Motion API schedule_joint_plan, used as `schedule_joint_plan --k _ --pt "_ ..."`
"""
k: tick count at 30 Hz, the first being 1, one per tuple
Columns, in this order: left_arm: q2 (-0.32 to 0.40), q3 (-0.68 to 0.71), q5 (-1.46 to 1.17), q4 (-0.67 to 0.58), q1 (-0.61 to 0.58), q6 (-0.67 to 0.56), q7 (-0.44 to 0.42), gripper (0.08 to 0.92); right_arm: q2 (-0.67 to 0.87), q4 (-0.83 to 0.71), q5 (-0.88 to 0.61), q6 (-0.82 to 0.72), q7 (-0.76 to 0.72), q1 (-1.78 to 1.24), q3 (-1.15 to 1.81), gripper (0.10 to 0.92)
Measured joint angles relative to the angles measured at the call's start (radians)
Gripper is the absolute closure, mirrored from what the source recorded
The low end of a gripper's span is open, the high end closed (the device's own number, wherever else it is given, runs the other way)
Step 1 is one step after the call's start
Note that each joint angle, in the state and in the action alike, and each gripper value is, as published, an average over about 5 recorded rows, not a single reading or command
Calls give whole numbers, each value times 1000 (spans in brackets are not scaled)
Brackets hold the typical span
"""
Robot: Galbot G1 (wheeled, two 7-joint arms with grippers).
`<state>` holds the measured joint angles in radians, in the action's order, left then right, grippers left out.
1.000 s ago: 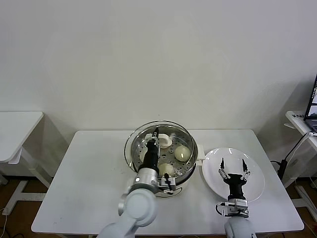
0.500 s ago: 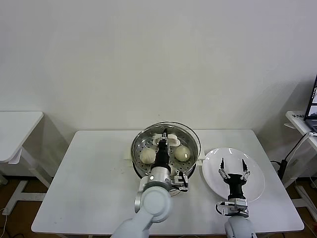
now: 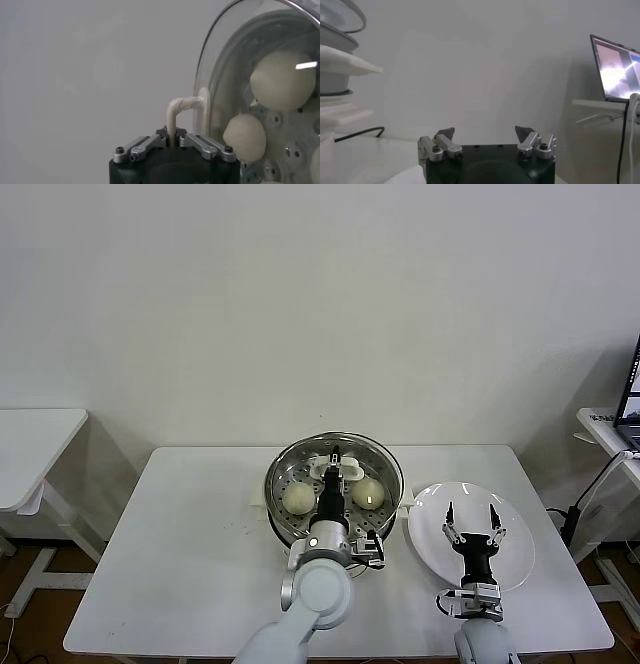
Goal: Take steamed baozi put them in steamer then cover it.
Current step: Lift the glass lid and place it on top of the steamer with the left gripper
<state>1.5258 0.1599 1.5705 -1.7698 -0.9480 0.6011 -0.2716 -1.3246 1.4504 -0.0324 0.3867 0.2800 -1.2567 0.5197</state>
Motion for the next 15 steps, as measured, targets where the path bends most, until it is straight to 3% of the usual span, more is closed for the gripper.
schedule_joint_plan --k 15 --pt "0 -18 33 24 -8 -19 3 806 -2 -7 3 0 0 8 -2 203"
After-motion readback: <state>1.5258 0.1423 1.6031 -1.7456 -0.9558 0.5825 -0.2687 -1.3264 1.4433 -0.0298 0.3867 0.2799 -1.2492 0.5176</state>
